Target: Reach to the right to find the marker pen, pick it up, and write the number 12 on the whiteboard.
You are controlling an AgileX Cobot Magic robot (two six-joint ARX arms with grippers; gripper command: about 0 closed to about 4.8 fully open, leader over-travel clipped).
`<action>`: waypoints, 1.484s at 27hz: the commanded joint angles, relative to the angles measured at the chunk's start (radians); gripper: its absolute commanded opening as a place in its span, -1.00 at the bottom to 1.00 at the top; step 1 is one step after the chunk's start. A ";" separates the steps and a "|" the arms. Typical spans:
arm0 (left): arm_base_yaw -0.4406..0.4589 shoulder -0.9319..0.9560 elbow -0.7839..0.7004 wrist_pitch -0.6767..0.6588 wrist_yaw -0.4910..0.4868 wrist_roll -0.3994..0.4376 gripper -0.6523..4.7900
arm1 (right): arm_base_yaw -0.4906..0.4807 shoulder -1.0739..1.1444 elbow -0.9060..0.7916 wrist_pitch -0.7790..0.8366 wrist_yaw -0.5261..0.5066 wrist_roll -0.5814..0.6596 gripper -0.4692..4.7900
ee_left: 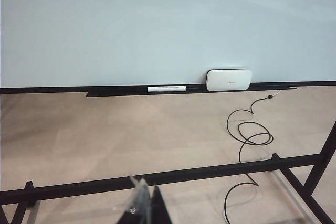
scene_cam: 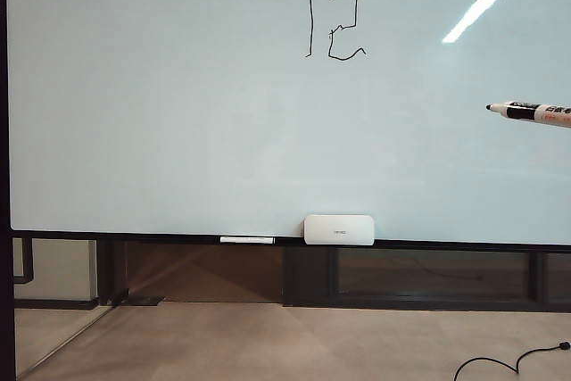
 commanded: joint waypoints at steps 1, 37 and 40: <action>0.000 0.001 0.002 0.013 0.005 0.004 -0.78 | 0.001 0.001 0.005 0.014 0.002 -0.003 -0.82; 0.208 -0.058 0.002 -0.006 0.011 0.004 -0.78 | -0.400 0.001 0.005 0.014 0.002 -0.003 -0.82; 0.208 -0.058 0.002 -0.007 0.011 0.004 -0.78 | -0.399 0.000 0.005 0.014 0.001 -0.003 -0.82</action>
